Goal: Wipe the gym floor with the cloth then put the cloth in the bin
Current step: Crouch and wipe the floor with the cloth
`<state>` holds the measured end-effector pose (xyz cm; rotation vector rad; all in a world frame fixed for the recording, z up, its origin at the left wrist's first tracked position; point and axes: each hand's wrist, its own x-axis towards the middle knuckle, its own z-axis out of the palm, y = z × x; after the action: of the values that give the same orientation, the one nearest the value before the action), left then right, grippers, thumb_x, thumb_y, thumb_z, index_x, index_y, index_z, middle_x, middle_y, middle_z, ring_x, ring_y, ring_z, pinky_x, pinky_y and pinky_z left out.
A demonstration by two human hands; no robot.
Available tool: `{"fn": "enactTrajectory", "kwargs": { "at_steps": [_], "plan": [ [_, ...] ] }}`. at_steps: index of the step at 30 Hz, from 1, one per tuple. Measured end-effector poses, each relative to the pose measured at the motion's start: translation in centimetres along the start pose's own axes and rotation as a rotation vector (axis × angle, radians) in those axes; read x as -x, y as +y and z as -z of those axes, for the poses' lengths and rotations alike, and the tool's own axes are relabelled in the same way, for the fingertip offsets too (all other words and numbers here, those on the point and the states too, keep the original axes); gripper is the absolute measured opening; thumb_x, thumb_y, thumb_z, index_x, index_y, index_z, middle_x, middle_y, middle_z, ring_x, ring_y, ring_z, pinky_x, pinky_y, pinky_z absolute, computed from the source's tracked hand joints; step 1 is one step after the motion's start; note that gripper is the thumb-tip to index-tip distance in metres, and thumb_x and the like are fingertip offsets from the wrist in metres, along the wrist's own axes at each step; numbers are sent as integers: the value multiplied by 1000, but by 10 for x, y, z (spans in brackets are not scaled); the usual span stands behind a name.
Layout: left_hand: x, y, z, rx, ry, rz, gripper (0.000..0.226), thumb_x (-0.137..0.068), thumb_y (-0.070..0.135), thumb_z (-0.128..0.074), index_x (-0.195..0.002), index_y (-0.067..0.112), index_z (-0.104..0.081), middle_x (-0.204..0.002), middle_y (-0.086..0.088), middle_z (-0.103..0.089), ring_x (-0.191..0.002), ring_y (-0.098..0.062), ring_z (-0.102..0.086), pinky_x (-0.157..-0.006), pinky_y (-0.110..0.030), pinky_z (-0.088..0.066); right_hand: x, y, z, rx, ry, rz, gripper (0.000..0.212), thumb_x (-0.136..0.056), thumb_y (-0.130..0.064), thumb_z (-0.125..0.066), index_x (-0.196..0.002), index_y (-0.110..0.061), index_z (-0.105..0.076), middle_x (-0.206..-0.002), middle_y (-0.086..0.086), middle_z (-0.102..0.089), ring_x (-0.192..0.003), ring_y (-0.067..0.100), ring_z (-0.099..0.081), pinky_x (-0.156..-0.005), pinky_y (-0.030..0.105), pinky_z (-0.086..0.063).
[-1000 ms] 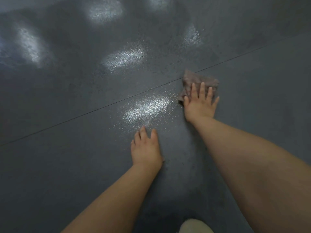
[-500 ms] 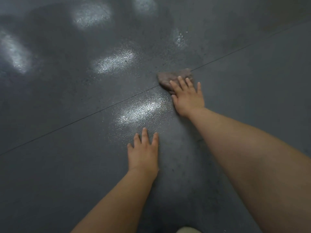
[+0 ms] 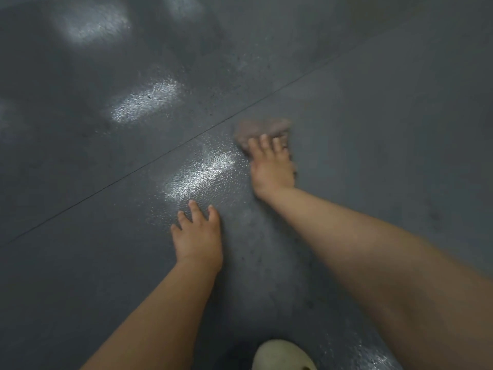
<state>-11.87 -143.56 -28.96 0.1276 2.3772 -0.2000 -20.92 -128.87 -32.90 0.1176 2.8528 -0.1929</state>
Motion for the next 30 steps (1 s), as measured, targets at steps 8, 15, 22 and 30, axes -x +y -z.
{"fn": "enactTrajectory", "kwargs": {
  "at_steps": [8, 15, 22, 30],
  "plan": [
    [0, -1, 2, -24, 5, -12, 99, -82, 39, -70, -149, 17, -2, -156, -21, 4, -142, -41, -14, -110, -48, -27, 33, 48, -4, 18, -39, 185, 52, -102, -37, -30, -151, -30, -16, -160, -3, -4, -147, 18, -1, -117, 35, 2],
    [1, -5, 2, -22, -7, -14, 107, -77, 47, -73, -149, 19, 0, -156, -19, 7, -143, -39, -11, -113, -51, -22, 33, 136, 2, -96, 41, -380, 53, -103, -33, -26, -152, -20, -12, -160, 6, -4, -147, 25, -2, -117, 40, -5],
    [-1, -3, -3, 61, 24, 5, 103, -75, 39, -77, -148, 21, -7, -157, -16, 5, -143, -38, -10, -115, -50, -20, 61, 101, -14, -231, 87, -501, 51, -102, -21, -29, -151, -18, -17, -159, 10, -6, -146, 30, -5, -116, 39, -8],
    [8, -17, -13, 56, 150, -65, 96, -81, 43, -69, -150, 24, -5, -158, -11, 3, -145, -30, -8, -117, -43, -15, 171, -1, -66, -63, -18, 247, 56, -78, -25, -38, -134, -24, -43, -136, 12, -54, -123, 36, -52, -99, 48, -43]
  ]
}}
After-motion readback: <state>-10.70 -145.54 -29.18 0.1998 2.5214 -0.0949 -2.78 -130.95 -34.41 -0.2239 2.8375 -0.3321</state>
